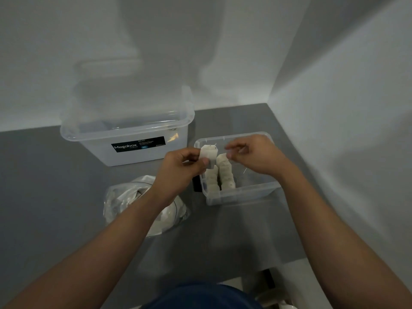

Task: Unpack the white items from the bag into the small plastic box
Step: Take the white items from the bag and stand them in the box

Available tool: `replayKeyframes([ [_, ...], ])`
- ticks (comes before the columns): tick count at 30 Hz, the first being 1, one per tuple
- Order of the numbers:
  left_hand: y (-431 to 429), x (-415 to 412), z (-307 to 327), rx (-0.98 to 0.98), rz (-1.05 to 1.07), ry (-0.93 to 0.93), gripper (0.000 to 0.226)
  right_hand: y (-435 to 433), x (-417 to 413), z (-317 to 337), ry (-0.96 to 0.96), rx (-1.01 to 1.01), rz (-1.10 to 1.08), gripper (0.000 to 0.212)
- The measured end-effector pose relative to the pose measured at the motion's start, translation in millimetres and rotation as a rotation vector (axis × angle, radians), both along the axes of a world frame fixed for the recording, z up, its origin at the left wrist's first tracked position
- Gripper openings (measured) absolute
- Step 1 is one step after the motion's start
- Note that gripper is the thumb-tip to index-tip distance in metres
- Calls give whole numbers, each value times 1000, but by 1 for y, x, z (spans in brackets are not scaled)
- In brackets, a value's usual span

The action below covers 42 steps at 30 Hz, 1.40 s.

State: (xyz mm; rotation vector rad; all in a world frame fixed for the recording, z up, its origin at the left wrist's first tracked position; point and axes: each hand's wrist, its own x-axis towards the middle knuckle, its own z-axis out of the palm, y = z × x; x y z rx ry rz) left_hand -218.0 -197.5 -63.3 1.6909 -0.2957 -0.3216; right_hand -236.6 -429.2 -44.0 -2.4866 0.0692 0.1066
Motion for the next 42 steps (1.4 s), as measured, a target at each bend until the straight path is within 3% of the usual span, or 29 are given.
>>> replayKeyframes([
  [2, -4, 0, 1, 2, -19, -30, 15, 8, -7, 24, -62, 188, 0, 32],
  [3, -6, 0, 1, 1, -35, -46, 15, 13, -9, 32, -77, 182, 32, 34],
  [9, -20, 5, -2, 89, -79, -142, 21, 8, -6, 40, -137, -80, 96, 10],
  [14, -14, 14, -7, 705, -171, -423, 81, -21, 11, 4, -184, -178, -77, 13],
  [17, -9, 17, -6, 967, -318, -405, 121, -32, 27, -26, -39, -298, -98, 15],
  [19, -7, 17, -7, 1040, -388, -377, 130, -32, 33, -43, 70, -395, -65, 19],
  [25, -4, 18, -15, 1097, -380, -448, 133, -23, 43, -63, 194, -517, -90, 20],
  [33, -3, 16, -18, 1080, -364, -458, 131, -18, 49, -69, 183, -676, -159, 15],
  [42, -4, 15, -15, 1091, -367, -465, 130, -15, 47, -67, 165, -719, -187, 33],
])
